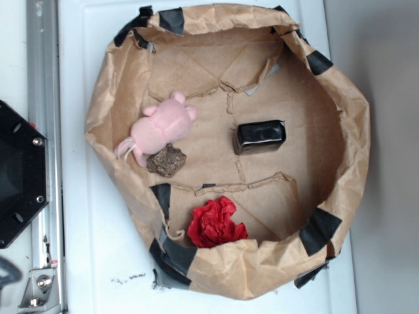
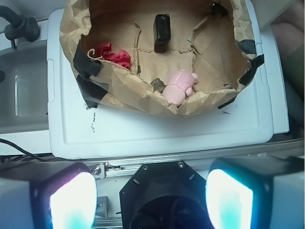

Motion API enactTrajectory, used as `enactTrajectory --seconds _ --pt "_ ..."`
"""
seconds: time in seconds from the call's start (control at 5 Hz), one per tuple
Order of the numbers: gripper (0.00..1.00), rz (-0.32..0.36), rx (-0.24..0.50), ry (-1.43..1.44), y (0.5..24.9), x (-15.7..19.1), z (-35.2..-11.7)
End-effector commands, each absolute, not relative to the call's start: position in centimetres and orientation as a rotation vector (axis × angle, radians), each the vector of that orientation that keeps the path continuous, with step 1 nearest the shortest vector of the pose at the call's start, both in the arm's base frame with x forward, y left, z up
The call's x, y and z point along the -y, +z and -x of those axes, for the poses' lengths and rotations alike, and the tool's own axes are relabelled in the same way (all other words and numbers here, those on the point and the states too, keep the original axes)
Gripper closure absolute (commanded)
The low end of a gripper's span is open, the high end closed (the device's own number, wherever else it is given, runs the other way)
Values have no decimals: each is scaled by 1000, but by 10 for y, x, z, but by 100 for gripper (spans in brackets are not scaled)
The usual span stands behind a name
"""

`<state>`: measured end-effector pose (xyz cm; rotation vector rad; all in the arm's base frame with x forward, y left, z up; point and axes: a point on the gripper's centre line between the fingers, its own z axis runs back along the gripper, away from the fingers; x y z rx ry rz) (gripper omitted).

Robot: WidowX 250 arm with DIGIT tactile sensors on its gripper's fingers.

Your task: Grab the black box.

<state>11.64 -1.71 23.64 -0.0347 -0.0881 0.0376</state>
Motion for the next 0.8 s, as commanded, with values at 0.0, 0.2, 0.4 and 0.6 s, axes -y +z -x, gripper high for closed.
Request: enactTrajectory --seconds 0.0,0.2,0.4,0.6 --pt "0 35 88 38 236 17 -116" --pt "0 0 93 109 216 30 -162" --pt "0 -31 119 174 198 35 -191" --pt "0 -13 107 182 181 29 -221"
